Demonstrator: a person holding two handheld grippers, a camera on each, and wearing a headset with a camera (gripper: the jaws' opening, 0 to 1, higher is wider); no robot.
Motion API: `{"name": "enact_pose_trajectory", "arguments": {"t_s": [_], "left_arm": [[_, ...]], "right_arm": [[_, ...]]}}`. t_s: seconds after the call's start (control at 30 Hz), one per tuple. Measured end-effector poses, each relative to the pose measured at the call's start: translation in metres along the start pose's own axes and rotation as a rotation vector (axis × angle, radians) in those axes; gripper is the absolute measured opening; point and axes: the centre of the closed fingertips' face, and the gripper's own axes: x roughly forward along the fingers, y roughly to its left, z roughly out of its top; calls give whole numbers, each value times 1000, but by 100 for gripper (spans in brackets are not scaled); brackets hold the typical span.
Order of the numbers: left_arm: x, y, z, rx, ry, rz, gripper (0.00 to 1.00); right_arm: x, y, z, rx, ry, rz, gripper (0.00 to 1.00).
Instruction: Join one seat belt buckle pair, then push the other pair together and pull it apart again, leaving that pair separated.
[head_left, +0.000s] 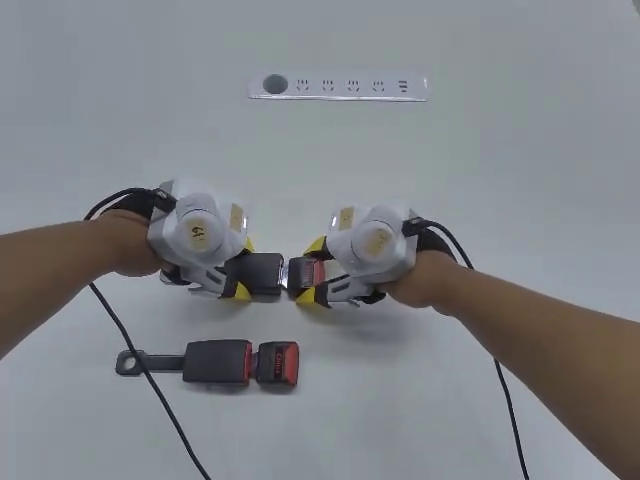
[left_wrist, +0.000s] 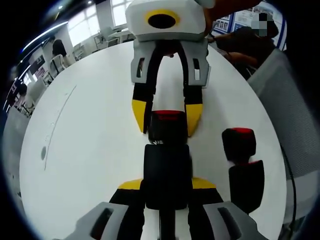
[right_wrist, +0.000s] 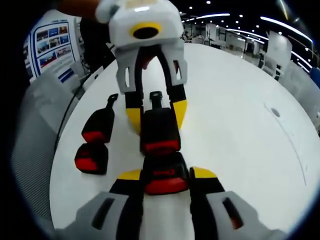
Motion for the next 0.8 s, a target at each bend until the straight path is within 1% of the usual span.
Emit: {"name": "enact_pose_trajectory", "arguments": {"t_s": [0.27,0.47,0.57,0.67,0.8], "left_arm": [[0,0,0,-5,1,2,34],[-1,-1,-1,-31,-26,8,34],[-1,0,-1,-31,-26,9,34],[-1,1,-2,-30,-30,9,34],[0,1,-1,-30,-30,7,34]], "right_arm": [[0,0,0,-12,1,-5,35],[-1,-1,-1,-13,-16,-1,36],[-2,-1,-2,-19,-11,-2,36],[-10,-2,-10,-10,-8,-2,36],[-13,-3,-13,-10,-12,4,36]]}}
